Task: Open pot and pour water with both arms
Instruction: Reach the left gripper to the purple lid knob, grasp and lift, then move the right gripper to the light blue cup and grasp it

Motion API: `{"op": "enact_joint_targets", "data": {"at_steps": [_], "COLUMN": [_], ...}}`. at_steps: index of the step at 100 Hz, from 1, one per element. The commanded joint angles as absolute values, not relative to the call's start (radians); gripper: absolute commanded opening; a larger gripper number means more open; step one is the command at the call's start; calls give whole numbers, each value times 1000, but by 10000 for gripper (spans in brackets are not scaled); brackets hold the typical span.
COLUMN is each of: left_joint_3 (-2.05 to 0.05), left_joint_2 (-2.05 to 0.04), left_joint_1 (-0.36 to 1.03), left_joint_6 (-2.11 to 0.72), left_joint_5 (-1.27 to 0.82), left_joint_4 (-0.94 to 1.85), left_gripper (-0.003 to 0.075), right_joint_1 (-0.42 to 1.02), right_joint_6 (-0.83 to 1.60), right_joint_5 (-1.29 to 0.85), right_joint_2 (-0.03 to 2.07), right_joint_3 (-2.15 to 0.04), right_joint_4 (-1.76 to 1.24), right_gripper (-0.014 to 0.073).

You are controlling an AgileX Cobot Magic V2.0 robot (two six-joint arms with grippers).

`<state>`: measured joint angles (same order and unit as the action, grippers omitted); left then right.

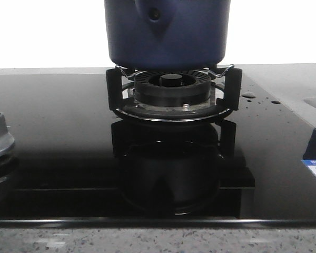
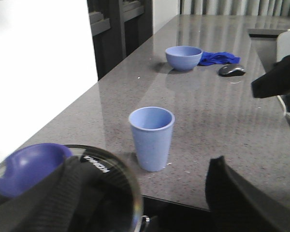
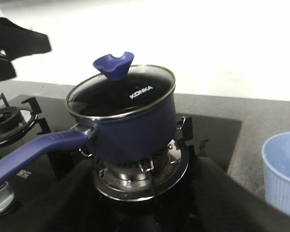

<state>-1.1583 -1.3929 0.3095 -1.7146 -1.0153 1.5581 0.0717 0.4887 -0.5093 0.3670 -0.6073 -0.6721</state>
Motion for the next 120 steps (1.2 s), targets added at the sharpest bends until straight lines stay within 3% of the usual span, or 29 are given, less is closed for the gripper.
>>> {"op": "enact_joint_targets", "data": {"at_steps": [1, 14, 33, 78, 120], "left_joint_3": [-1232, -1289, -1361, -1443, -1470], "left_joint_2": [-1418, -1495, -1577, -1719, -1773], "left_joint_1": [308, 308, 308, 308, 389], "left_joint_6": [-1715, -1715, -1717, -1717, -1722], "left_joint_5": [-1021, -1010, -974, -983, -956], "left_joint_4": [1627, 1625, 1625, 1670, 1700], "left_gripper": [513, 521, 615, 608, 591], "right_joint_1": [74, 74, 74, 74, 74], "right_joint_6": [507, 507, 507, 507, 507], "right_joint_5": [-425, -411, -409, -411, -411], "right_joint_2": [385, 385, 385, 385, 385], "right_joint_3": [-642, -642, -642, -642, -642], "right_joint_4": [-694, -694, -694, -694, -694], "right_gripper": [524, 524, 524, 524, 524]}}
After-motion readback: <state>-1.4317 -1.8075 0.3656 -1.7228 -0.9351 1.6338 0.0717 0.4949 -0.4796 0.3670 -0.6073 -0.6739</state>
